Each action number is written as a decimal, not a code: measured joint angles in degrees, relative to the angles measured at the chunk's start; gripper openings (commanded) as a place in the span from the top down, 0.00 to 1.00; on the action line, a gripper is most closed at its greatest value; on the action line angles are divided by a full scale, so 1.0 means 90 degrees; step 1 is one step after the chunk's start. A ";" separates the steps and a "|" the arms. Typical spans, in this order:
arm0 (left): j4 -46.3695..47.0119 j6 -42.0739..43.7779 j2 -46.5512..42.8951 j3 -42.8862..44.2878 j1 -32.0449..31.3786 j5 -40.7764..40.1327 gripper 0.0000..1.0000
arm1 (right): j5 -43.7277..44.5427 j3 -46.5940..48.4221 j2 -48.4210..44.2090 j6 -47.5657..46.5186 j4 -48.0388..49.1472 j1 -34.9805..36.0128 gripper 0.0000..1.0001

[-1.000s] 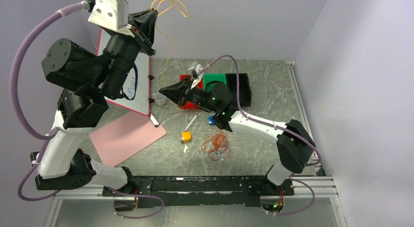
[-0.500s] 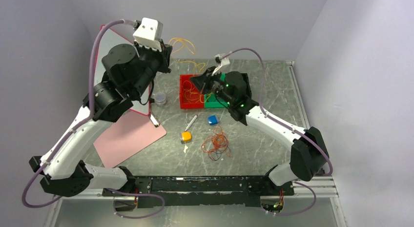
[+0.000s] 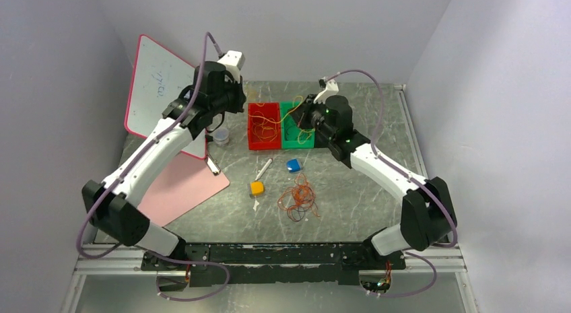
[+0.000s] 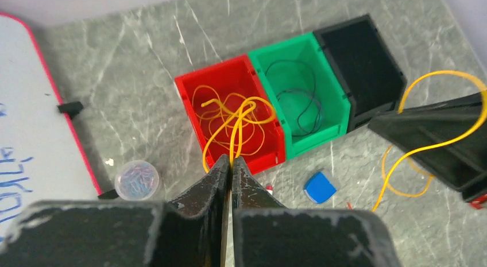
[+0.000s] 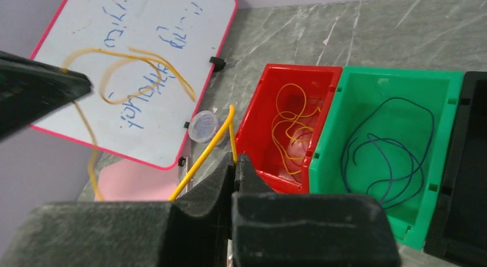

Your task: Untangle the cables

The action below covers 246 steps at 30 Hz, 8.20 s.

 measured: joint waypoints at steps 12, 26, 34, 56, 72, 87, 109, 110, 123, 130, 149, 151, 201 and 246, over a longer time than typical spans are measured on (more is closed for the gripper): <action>0.0656 -0.0078 0.1797 -0.0206 0.0556 0.1141 0.93 | -0.1343 0.1537 0.1938 -0.0041 0.0092 -0.0350 1.00; 0.0750 -0.0124 0.3417 0.0488 0.0716 0.1644 0.67 | -0.2324 0.2625 0.3439 0.0369 0.0391 -0.0355 1.00; 0.0954 -0.0219 0.2739 -0.0039 0.1015 0.1642 0.54 | -0.2433 0.2856 0.3779 0.0425 0.0398 -0.0355 1.00; 0.1479 0.0097 -0.0566 -0.2290 0.1426 0.0226 0.49 | -0.2193 0.4835 0.5166 -0.0029 -0.0656 0.0061 0.99; 0.1812 0.0318 -0.0668 -0.2773 0.1438 -0.0367 0.50 | -0.1666 0.5297 0.5656 -0.0957 -0.1766 0.0049 0.85; 0.1875 0.0357 -0.0668 -0.2773 0.1438 -0.0374 0.52 | -0.1290 0.5122 0.5530 -0.1399 -0.2132 0.0049 0.61; 0.1875 0.0364 -0.0668 -0.2773 0.1440 -0.0367 0.53 | -0.0272 0.4867 0.4901 -0.2484 -0.3130 0.0367 0.28; 0.1875 0.0364 -0.0668 -0.2773 0.1440 -0.0367 0.53 | -0.0228 0.4869 0.4874 -0.2540 -0.3196 0.0357 0.28; 0.1875 0.0386 -0.0668 -0.2773 0.1440 -0.0289 0.55 | 0.0488 0.4915 0.4456 -0.3038 -0.3774 0.0352 0.44; 0.1875 0.0389 -0.0668 -0.2773 0.1440 -0.0284 0.55 | 0.0850 0.4901 0.4136 -0.3118 -0.3844 0.0355 0.40; 0.1870 0.0410 -0.0617 -0.2773 0.1440 -0.0155 0.57 | -0.0250 0.2565 0.2715 -0.2875 -0.3487 0.0355 0.52; 0.1872 0.0413 -0.0619 -0.2773 0.1440 -0.0146 0.57 | -0.0253 0.2008 0.2327 -0.2800 -0.3441 0.0355 0.50; -0.0597 -0.1426 -0.1671 -0.2943 0.1443 0.0571 0.07 | 0.1780 -0.2208 -0.2800 0.0469 -0.3662 0.0311 0.27; 0.1887 -0.2630 -0.1472 -0.4806 -0.1236 0.1095 0.21 | 0.0325 -0.1780 -0.0937 -0.0027 -0.4070 0.0527 0.39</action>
